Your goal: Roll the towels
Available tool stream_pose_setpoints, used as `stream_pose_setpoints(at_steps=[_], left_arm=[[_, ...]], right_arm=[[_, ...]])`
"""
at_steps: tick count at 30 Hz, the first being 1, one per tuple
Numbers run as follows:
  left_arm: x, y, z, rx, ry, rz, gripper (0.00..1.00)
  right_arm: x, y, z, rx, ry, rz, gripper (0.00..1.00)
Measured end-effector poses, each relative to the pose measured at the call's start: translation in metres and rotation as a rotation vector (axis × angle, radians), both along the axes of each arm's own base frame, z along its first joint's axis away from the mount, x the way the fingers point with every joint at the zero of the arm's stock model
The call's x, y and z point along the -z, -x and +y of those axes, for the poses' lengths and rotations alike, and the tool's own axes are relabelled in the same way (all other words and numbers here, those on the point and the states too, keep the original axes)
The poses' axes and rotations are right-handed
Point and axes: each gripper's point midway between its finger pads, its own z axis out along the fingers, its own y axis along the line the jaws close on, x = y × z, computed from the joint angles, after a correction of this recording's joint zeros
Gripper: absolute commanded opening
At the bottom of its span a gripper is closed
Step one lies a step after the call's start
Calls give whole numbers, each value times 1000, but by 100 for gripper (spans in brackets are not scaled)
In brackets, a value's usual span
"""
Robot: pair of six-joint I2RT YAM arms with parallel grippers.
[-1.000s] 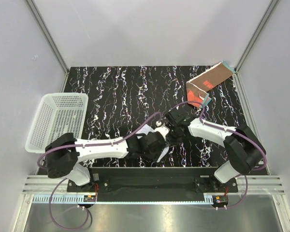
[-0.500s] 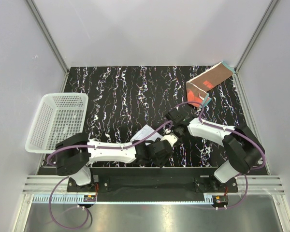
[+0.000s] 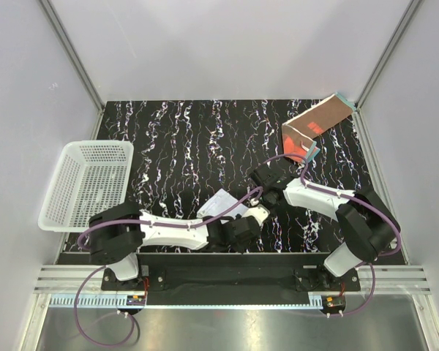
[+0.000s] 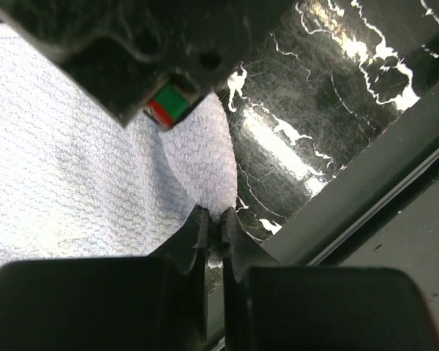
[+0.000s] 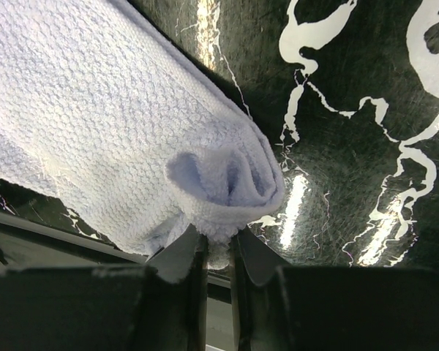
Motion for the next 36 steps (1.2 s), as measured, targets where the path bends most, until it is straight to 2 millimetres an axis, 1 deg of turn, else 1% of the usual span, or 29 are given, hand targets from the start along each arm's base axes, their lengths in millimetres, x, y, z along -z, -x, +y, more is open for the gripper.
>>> stream_pose_setpoints(at_steps=[1,3,4,5,6,9,11,15,18,24,29,31,34,36], left_arm=[[2,0,0,-3,4,1,0],[3,1,1,-13,24,4,0],[2,2,2,-21,41,6,0],[2,3,4,-27,56,12,0],[2,4,7,-36,67,21,0],[3,8,14,-63,96,55,0],[3,11,16,-83,123,83,0],[2,13,17,-105,152,112,0],[1,12,17,-123,164,131,0],[0,8,22,-159,197,171,0],[0,5,27,-188,216,200,0],[0,4,29,-196,224,210,0],[0,3,30,-203,236,223,0],[0,2,30,-208,249,233,0]], right_arm=[[0,0,0,0,0,1,6],[0,0,0,0,0,3,16],[1,0,0,-1,1,4,23],[1,1,0,-1,-2,7,39],[1,2,1,0,-4,13,48],[2,2,0,-11,2,9,61],[2,1,-2,-9,9,6,64],[3,-7,-10,14,13,2,66],[3,-17,-22,49,22,0,68],[6,-30,-51,110,64,2,68],[6,-35,-67,129,108,2,70],[3,-39,-70,132,123,-9,72],[-9,-46,-70,137,119,-50,74],[-23,-50,-69,141,91,-98,74]])
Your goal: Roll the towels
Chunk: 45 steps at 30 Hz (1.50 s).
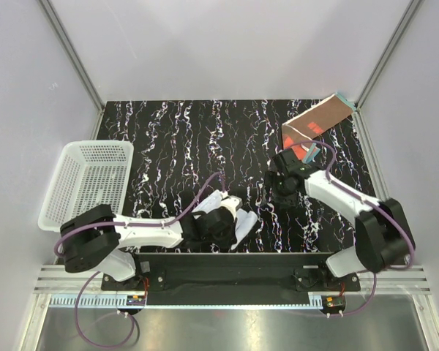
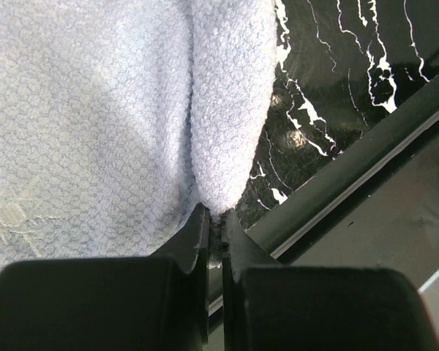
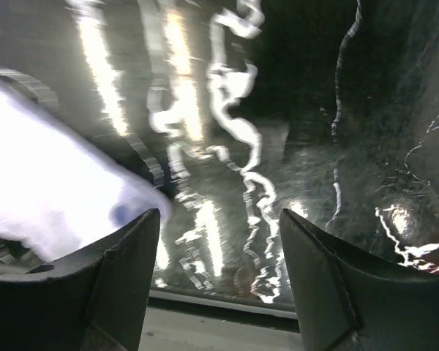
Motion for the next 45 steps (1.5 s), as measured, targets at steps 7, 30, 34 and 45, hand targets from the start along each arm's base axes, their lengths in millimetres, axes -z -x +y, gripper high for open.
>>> stream_pose_setpoints(at_steps=[7,30,34,45], left_arm=[[-1,-3,5,-56,124,114,0],[0,-3,-7,-237,539,478,0],[0,-3,-6,-241,539,480,0],[-2,-4,-6,-246,548,486,0]], right_arm=[[-50,3,29,-40,-283,-204,74],[28,58,66,37,-641,-63,41],[28,55,76,19,-671,-73,41],[20,51,93,-8,-728,-126,63]])
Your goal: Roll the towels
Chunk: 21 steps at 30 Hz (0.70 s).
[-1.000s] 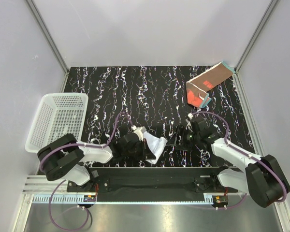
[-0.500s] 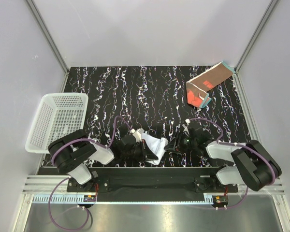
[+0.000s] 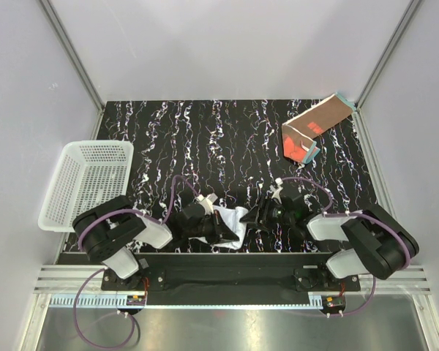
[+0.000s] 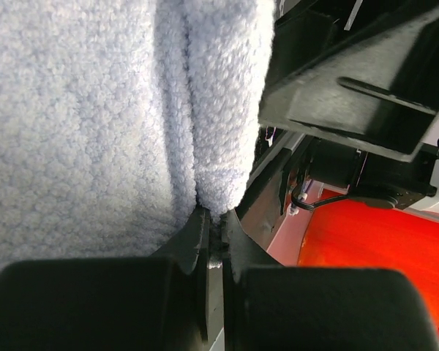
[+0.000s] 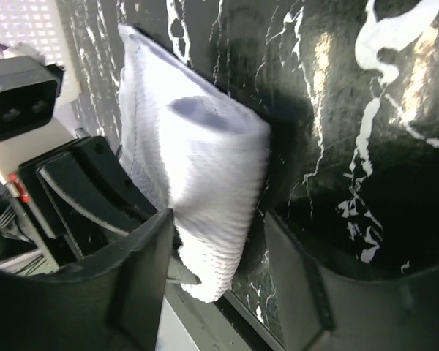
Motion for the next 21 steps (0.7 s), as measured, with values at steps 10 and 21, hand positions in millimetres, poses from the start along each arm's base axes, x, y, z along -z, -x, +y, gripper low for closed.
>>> stream_pose_setpoints(at_steps=[10,21], left_arm=[[1,0,-1,0,16,17,0],[0,2,-1,13,24,21,0]], right_arm=[[-2,6,-3,-3,-17,-31,60],[10,5,14,-23,-64,-31,28]])
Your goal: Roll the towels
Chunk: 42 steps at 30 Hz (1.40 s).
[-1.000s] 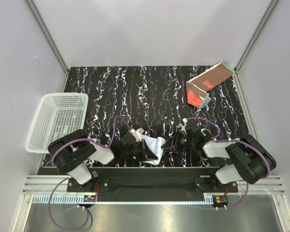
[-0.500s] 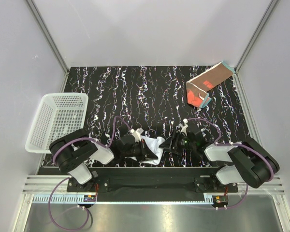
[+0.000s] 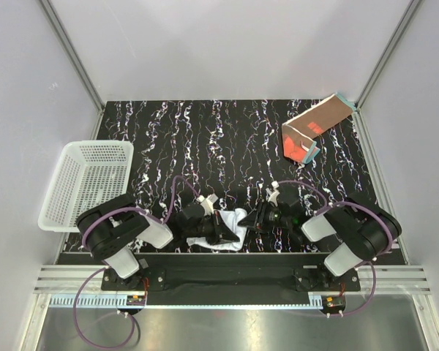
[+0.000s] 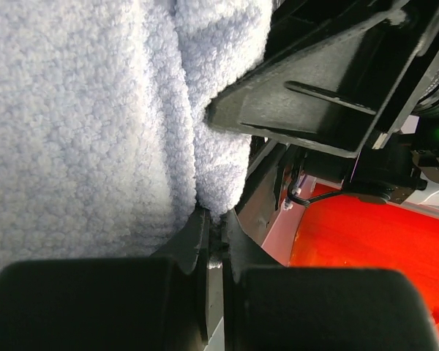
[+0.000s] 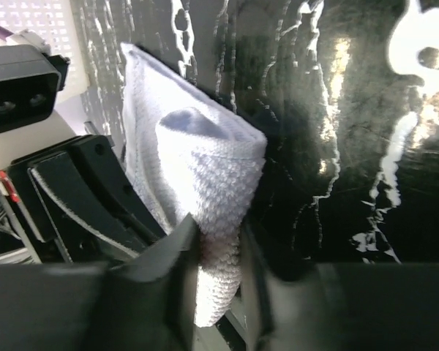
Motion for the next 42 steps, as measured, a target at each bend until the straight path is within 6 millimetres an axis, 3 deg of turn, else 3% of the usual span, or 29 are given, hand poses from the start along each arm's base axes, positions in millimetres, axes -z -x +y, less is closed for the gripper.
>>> stream_pose_setpoints(at_steps=[3,7,9,13,16,21,23,28,35,42], left_arm=[[1,0,1,2,-5,0,2],[2,-1,2,23,-48,-29,13],[-1,-6,1,38,-97,-71,19],[-19,-25,-5,61,-217,-214,22],[-28,-37,-5,76,-304,-294,25],[-24,-44,9,107,-497,-388,34],[-22,-40,14,125,-569,-429,41],[-32,-24,10,191,-690,-581,48],[-55,-5,-16,251,-681,-791,57],[-72,19,-55,315,-550,-945,62]], right_arm=[[3,1,-2,9,15,10,24],[3,2,-8,26,77,25,19],[2,-1,-15,55,150,35,19],[1,-9,-34,131,301,71,8],[4,-11,-45,166,411,129,8],[2,-14,-56,198,571,166,10],[1,-12,-65,206,640,176,11],[-3,-5,-84,189,795,200,14],[-1,2,-87,116,907,227,16],[-1,3,-86,85,930,232,16]])
